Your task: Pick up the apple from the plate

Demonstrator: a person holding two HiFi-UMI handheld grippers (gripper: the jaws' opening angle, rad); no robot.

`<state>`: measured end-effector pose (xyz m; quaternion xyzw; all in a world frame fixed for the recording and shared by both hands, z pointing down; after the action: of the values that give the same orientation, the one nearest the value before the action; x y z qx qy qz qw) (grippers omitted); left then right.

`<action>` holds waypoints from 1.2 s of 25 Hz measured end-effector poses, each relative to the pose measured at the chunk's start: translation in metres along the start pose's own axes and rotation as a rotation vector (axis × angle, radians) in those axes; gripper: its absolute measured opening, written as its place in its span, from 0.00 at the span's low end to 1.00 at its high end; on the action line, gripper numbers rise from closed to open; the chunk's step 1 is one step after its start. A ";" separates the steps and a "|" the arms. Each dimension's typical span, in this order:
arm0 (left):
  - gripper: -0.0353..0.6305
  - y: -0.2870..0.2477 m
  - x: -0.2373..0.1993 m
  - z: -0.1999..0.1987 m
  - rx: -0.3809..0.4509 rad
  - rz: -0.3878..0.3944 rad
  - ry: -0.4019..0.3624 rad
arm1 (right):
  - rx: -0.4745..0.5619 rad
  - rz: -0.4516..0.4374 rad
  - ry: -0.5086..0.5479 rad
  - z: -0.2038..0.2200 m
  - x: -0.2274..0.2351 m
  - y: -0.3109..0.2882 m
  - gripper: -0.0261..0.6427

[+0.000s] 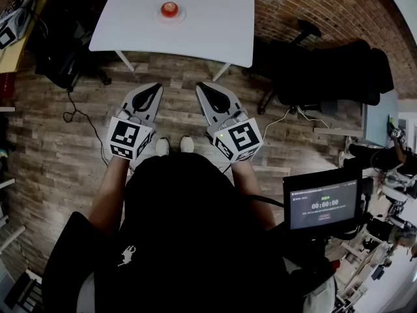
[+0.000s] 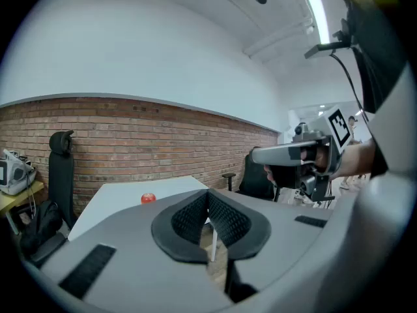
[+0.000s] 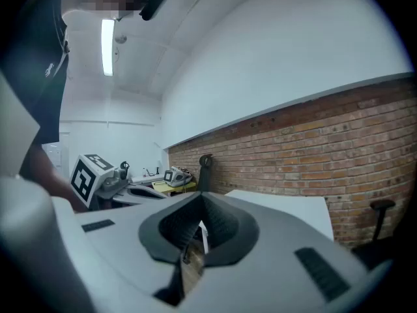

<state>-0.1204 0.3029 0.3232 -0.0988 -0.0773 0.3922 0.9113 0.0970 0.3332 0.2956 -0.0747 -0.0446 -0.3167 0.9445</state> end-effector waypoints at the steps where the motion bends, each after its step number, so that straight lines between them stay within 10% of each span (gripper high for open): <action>1: 0.06 0.001 0.001 0.000 -0.003 -0.001 0.000 | -0.001 0.000 -0.001 0.001 0.000 0.001 0.04; 30: 0.06 -0.026 0.040 -0.016 -0.058 -0.059 -0.040 | -0.021 -0.086 -0.014 0.005 0.035 0.023 0.05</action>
<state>-0.0714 0.3126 0.3166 -0.1147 -0.1097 0.3644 0.9176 0.1389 0.3311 0.3025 -0.0850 -0.0509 -0.3568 0.9289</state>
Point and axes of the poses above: the fingertips, and each gripper's own axes: y backward along the fingers, x to its right, z out of its underside, the point moved 10 cm from there along y, backward along the fingers, and after that the axes turned 4 degrees about -y, right-handed, at the moved point
